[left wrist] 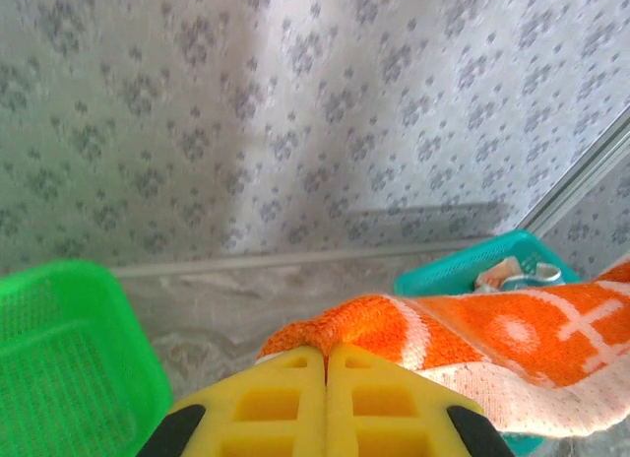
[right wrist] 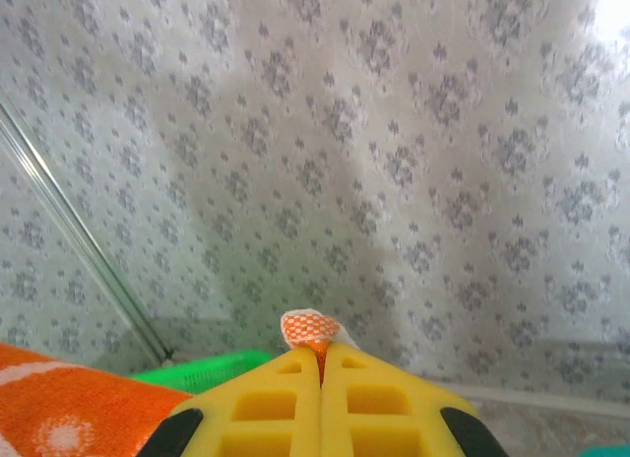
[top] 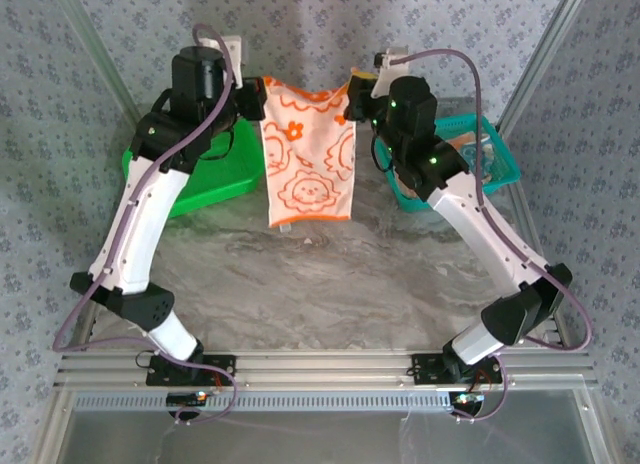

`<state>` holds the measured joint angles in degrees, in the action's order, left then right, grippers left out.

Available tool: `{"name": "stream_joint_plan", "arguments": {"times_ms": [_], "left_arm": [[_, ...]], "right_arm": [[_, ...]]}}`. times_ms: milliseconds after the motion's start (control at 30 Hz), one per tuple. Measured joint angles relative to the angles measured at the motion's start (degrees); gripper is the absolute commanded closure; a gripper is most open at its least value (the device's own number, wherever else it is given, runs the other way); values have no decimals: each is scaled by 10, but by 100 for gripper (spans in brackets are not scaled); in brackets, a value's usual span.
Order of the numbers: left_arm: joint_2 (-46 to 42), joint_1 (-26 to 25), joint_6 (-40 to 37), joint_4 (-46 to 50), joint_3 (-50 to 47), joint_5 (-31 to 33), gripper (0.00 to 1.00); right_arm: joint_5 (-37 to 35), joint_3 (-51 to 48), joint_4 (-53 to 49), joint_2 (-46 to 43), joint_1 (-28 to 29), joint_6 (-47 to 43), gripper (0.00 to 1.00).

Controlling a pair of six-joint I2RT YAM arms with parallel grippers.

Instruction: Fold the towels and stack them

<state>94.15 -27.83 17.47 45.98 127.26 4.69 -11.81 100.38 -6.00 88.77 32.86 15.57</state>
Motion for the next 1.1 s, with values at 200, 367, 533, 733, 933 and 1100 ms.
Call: {"name": "stream_joint_plan", "arguments": {"times_ms": [200,367,533,733,933,1100], "left_arm": [[3,0,-9,17,32,-10,100],[-16,-10,-9,36,13,-19,100],[-70,-41,-9,52,-26,-19,100],[-153,-87,-9,59,-66,-9,100],[-230,-120,9,64,-127,-3,100],[-256,-125,29,68,-179,-2,100]], "right_arm": [[0,17,7,6,2,-11,100],[-10,-10,11,-15,31,-24,100],[-41,-53,11,-70,87,-48,100],[-104,-93,11,-146,163,-76,100],[-190,-131,7,-207,251,-101,100],[-256,-130,-40,-213,274,-92,100]]}}
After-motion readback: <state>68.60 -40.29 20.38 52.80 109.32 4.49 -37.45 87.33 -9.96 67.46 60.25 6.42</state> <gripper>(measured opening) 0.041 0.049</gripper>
